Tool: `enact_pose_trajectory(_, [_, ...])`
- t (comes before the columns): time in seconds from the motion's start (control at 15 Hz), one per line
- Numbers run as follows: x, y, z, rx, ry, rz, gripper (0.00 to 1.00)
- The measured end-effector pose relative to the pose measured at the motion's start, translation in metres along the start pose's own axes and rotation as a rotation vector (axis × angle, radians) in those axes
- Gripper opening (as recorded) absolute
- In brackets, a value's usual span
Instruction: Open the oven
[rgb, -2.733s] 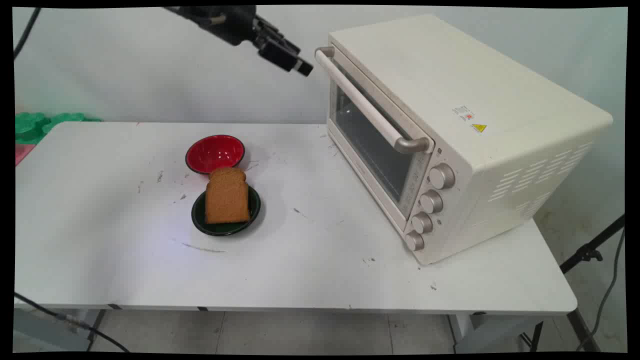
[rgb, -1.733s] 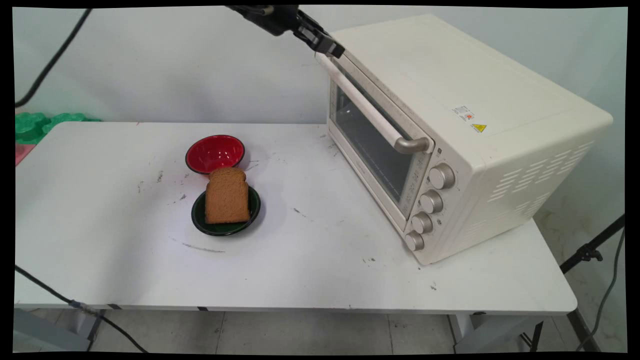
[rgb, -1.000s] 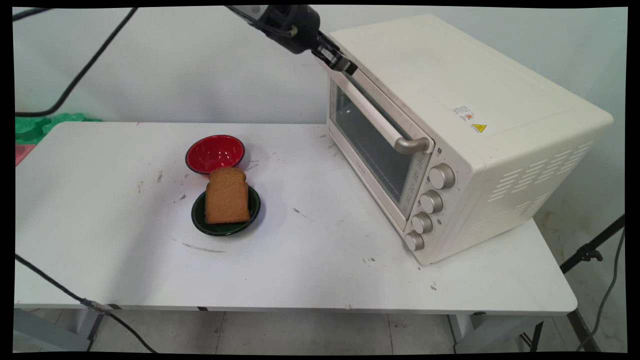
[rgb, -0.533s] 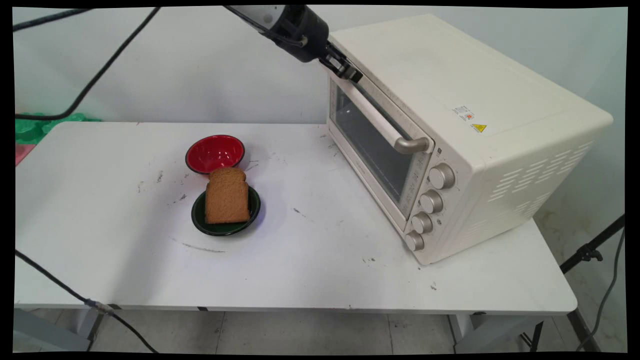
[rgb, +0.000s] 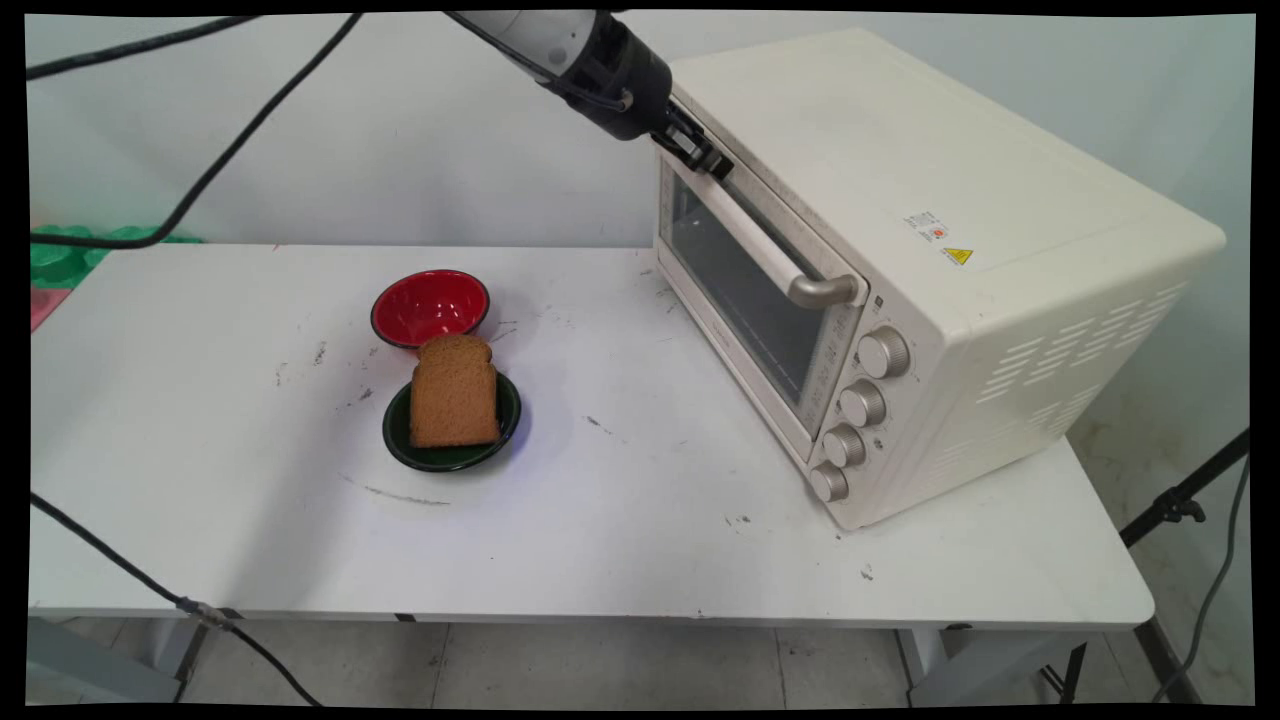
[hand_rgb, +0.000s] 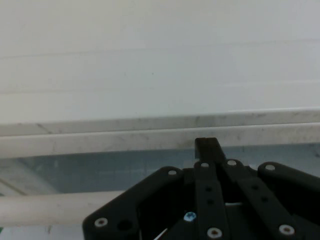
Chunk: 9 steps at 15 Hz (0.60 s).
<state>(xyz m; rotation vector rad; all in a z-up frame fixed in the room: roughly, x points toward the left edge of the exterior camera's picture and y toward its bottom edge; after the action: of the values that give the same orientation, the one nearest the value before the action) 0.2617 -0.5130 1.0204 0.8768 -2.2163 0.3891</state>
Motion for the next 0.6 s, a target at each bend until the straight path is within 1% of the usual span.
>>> enact_pose_trajectory(0.6, [-0.0102,0.0047,0.0038,0.005,-0.028,-0.014,0.00])
